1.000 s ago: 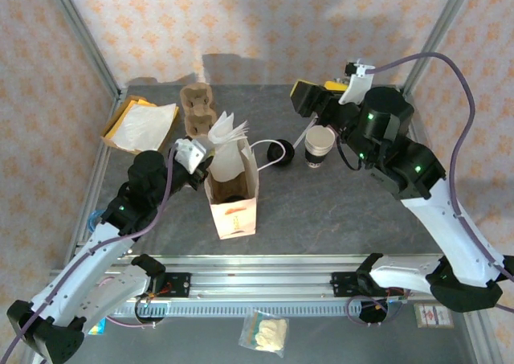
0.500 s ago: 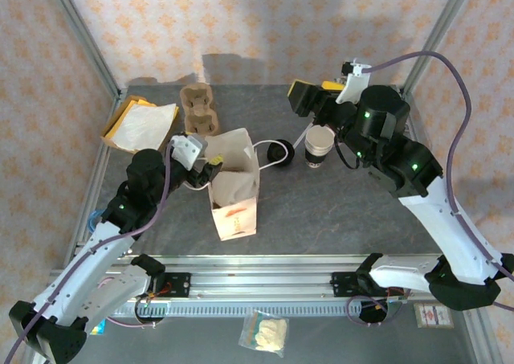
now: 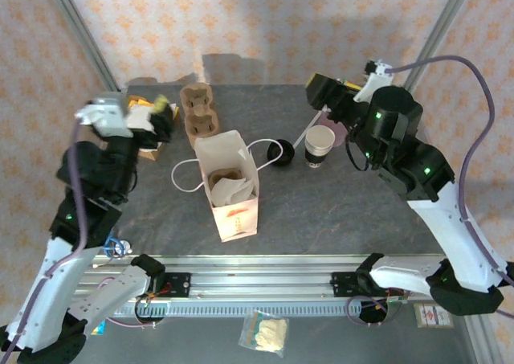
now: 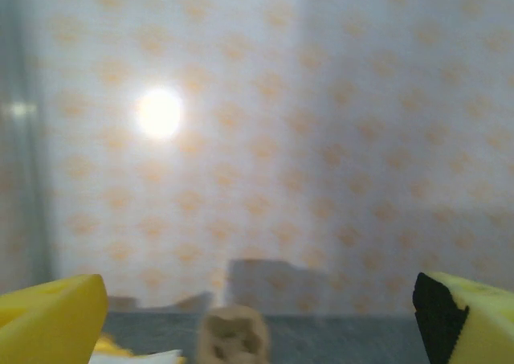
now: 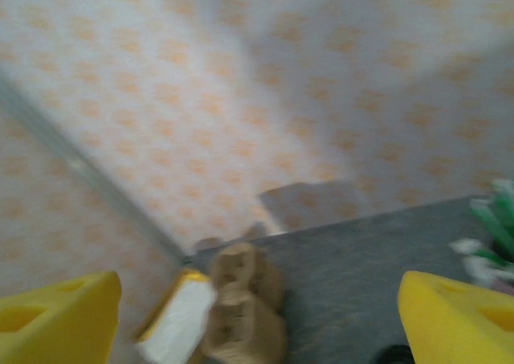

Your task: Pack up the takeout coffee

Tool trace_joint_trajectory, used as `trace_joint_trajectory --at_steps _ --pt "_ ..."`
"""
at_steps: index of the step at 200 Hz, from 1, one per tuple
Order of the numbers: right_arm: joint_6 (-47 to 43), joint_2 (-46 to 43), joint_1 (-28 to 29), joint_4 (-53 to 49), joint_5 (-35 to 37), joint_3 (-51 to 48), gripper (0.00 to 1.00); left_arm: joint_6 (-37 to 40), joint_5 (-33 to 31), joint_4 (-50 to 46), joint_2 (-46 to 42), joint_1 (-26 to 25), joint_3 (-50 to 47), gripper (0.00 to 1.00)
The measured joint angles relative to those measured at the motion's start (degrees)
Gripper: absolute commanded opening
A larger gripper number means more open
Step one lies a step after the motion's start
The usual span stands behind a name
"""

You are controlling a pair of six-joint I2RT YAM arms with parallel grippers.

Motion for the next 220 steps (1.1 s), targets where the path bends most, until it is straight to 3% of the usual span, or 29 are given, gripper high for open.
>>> trace_joint_trajectory --at_steps 28,57,94,128,168,220 --pt "4.0 -6.0 -12.3 1.3 2.6 -16.4 0.92 -4.5 -16.5 -3.5 -3.5 3.0 -4.3 0.99" --pt "8.5 -9.5 -21.7 4.9 5.0 -32.7 0.93 -10.9 -19.9 -6.7 -5.2 9.9 -16.2 0.99" --pt "10.5 -13.0 -24.9 14.7 10.1 -48.9 0.95 -18.8 -12.6 -6.8 -2.5 22.4 -27.7 0.99" --pt "7.9 -18.7 -24.9 29.5 15.1 -63.8 0.95 -22.2 -3.9 2.8 -2.9 31.3 -41.0 0.99" --pt "0.3 -19.3 -25.0 48.5 18.2 -78.8 0.99 -21.9 2.2 22.0 -3.7 34.9 -58.7 0.99" --pt "-10.8 -5.0 -25.0 74.8 16.5 -86.1 1.00 -17.1 12.0 53.0 4.9 34.9 -72.8 0.99"
